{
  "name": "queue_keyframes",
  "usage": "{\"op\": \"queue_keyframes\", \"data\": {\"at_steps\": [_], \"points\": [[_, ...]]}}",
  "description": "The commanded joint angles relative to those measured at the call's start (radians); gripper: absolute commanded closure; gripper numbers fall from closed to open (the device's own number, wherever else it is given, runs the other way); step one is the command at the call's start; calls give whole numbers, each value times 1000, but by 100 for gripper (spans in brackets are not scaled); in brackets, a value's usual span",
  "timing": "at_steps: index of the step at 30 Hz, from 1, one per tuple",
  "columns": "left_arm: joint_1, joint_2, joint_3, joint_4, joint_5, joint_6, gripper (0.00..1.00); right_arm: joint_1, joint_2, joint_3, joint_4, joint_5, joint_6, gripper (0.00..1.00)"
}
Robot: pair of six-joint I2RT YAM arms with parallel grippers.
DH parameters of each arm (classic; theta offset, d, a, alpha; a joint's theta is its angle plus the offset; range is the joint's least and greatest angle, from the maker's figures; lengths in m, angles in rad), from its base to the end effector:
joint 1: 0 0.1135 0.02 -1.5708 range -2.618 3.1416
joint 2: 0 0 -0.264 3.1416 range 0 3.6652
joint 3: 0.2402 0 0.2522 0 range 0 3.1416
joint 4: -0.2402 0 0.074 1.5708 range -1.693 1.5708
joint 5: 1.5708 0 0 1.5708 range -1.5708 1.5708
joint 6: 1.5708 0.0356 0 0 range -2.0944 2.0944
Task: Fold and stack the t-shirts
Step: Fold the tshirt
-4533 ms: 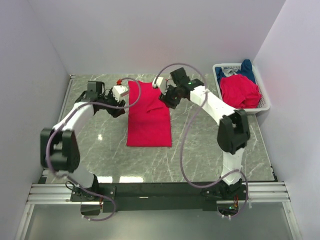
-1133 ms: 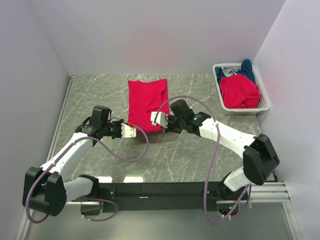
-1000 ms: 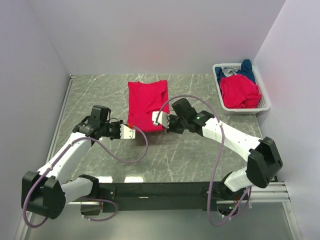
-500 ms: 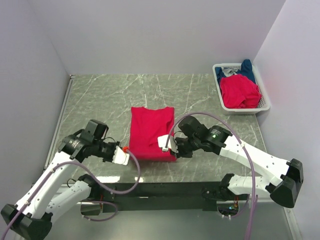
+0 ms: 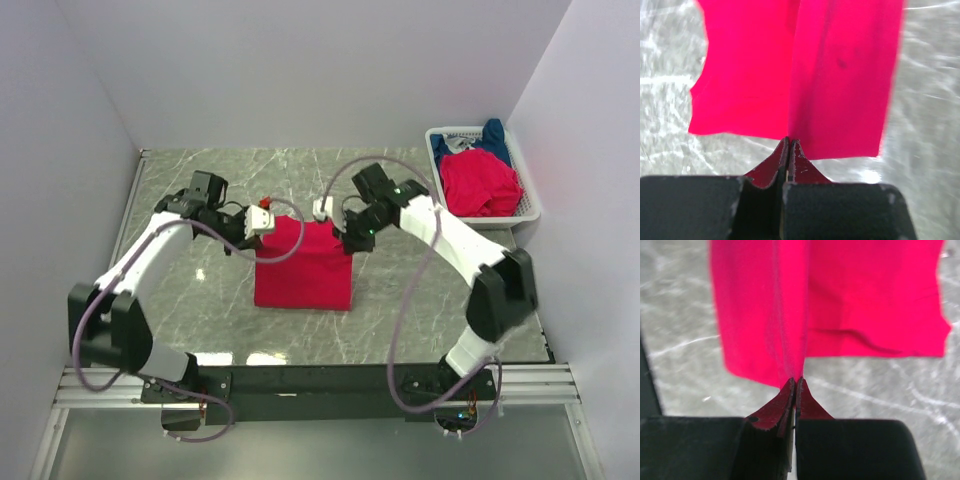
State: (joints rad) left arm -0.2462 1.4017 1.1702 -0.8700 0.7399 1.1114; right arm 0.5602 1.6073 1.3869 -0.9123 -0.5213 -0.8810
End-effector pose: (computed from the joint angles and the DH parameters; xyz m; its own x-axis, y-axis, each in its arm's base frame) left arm 0.2590 -0.0898 0.2865 0.0429 0.6718 -0.7395 0.9862 0.0898 0.1387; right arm 0.2670 0.1884 0.2873 0.0053 -0.7863 -0.6178 -0.9989 0.0249 -0.0402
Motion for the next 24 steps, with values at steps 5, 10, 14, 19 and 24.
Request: {"op": "queue_keyframes", "data": {"at_steps": [5, 10, 14, 19, 24], "points": [[45, 209, 62, 256, -20, -123, 99, -82, 326, 266, -20, -63, -3, 100], [42, 311, 40, 433, -76, -244, 99, -92, 459, 307, 26, -49, 53, 100], [13, 355, 31, 396, -119, -274, 99, -91, 502, 299, 64, -34, 118, 100], [-53, 281, -87, 341, -157, -317, 99, -85, 458, 200, 92, -65, 174, 100], [-88, 143, -236, 316, -148, -389, 99, -56, 346, 22, 127, -112, 194, 100]]}}
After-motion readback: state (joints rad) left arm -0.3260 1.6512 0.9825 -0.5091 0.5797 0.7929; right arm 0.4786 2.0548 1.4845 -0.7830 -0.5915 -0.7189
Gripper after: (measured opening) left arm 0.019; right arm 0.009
